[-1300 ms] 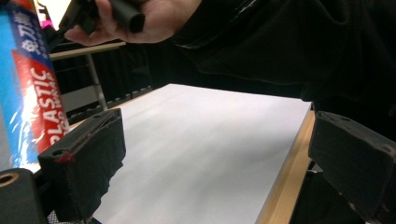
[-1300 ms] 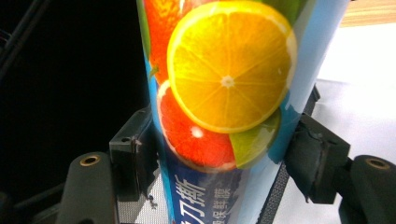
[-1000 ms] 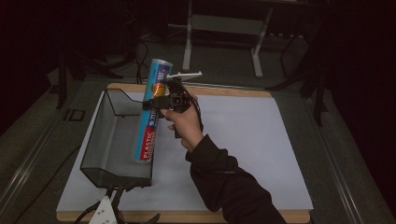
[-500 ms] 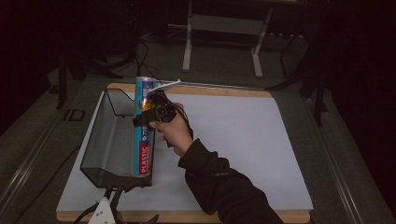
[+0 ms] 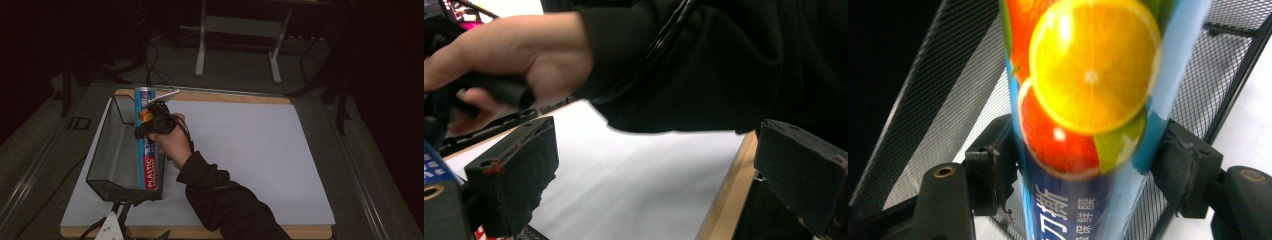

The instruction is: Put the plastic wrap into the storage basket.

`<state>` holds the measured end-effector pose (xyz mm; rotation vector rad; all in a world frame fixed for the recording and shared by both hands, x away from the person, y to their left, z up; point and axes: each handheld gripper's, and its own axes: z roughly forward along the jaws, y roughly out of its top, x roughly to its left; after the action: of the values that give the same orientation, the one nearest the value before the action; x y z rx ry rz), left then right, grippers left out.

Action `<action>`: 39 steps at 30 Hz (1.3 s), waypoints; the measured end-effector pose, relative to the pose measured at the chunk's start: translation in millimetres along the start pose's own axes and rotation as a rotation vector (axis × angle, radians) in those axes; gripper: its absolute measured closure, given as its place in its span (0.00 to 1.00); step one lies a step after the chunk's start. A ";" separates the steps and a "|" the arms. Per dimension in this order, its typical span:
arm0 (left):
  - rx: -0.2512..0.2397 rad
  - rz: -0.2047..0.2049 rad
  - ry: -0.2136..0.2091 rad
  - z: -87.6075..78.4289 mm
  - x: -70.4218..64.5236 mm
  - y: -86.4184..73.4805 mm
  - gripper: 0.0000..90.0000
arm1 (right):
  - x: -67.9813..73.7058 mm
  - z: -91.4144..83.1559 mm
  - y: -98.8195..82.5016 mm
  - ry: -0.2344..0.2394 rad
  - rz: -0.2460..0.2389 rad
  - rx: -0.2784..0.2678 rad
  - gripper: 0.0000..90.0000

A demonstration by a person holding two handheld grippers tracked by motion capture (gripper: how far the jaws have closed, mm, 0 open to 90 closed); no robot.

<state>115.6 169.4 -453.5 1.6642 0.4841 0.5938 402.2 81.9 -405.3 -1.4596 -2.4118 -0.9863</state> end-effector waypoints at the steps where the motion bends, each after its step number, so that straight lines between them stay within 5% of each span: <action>1: -0.001 -0.001 -0.001 -0.2 0.0 0.0 0.05 | -0.1 3.5 0.6 -0.006 0.011 -0.004 0.36; 11: -0.001 0.002 -0.010 -1.2 0.8 -0.2 0.05 | -5.2 32.7 4.3 -0.067 0.107 -0.034 0.35; 28: 0.002 0.003 -0.014 -1.4 1.1 -0.4 0.05 | -12.8 47.1 4.6 -0.114 0.161 -0.047 0.35; 39: 0.008 0.002 -0.017 -0.7 0.8 -0.8 0.05 | -14.0 47.2 4.3 -0.114 0.100 -0.064 0.33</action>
<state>115.8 170.6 -454.1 1.6758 0.4732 0.5799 422.3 101.6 -446.0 -1.6846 -2.3764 -0.9918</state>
